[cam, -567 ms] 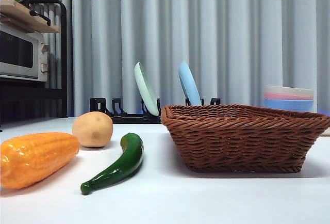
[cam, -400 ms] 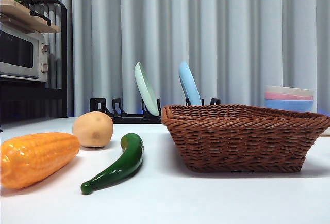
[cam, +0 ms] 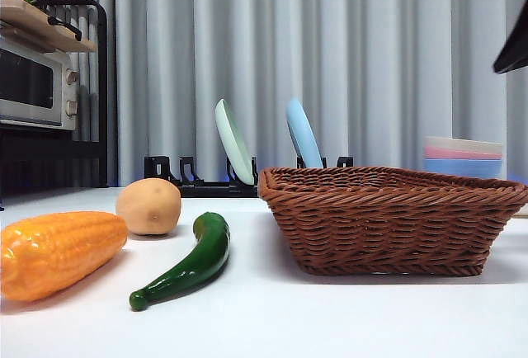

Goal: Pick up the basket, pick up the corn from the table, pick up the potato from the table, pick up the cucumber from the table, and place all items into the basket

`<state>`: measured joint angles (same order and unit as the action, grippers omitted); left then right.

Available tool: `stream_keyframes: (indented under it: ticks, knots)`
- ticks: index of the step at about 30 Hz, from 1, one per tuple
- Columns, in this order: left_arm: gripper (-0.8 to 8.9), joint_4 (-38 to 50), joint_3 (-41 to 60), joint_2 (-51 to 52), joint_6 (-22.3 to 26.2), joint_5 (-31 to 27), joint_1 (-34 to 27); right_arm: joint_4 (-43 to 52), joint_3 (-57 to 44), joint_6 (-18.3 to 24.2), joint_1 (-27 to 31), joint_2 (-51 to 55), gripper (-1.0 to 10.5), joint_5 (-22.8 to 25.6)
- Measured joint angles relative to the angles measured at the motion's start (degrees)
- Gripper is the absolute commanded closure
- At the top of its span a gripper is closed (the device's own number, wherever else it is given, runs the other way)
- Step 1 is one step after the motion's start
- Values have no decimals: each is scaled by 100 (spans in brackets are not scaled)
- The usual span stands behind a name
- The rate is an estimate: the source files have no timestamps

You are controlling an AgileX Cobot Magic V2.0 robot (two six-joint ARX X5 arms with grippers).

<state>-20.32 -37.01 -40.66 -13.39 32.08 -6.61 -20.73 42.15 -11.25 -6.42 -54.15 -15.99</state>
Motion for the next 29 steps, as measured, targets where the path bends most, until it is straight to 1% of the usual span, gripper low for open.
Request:
stream_keyframes:
  ticks: [1, 2, 3, 4, 5, 6, 7, 12, 18, 21, 23, 25, 27, 29]
  knots:
    - [805, -120, -142, -251, 76, 131, 0, -186, 199, 146, 0, -203, 939, -57]
    - [757, -210, -236, -431, 116, 188, 0, -323, 334, 245, 0, -343, 908, -61]
    - [648, -289, -321, -590, 144, 205, 0, -444, 459, 348, 0, -476, 844, -63]
    - [466, -374, -426, -776, 170, 208, 2, -557, 599, 474, 0, -638, 729, -61]
    - [370, -417, -496, -887, 184, 205, 4, -601, 678, 540, 0, -743, 646, -61]
    - [356, -437, -566, -992, 186, 205, 15, -627, 748, 592, 0, -839, 580, -59]
    - [356, -450, -632, -1075, 186, 203, 37, -632, 820, 640, 0, -953, 562, -52]
    - [360, -455, -813, -1259, 188, 210, 190, -634, 1040, 723, 0, -1460, 569, -52]
    - [360, -450, -833, -1307, 188, 205, 387, -645, 1425, 769, 0, -2575, 570, -85]
    - [360, -450, -833, -1311, 201, 199, 435, -643, 1652, 785, 7, -3189, 573, -487]
    - [360, -452, -833, -1311, 201, 199, 457, -638, 1762, 787, 4, -3536, 576, -640]
    - [360, -459, -833, -1311, 201, 197, 468, -636, 1814, 785, -2, -3821, 634, -671]
    - [360, -514, -833, -1311, 201, 192, 481, -660, 1816, 787, -33, -4039, 745, -774]
    - [360, -570, -833, -1314, 201, 190, 501, -680, 1816, 787, -39, -4127, 935, -789]
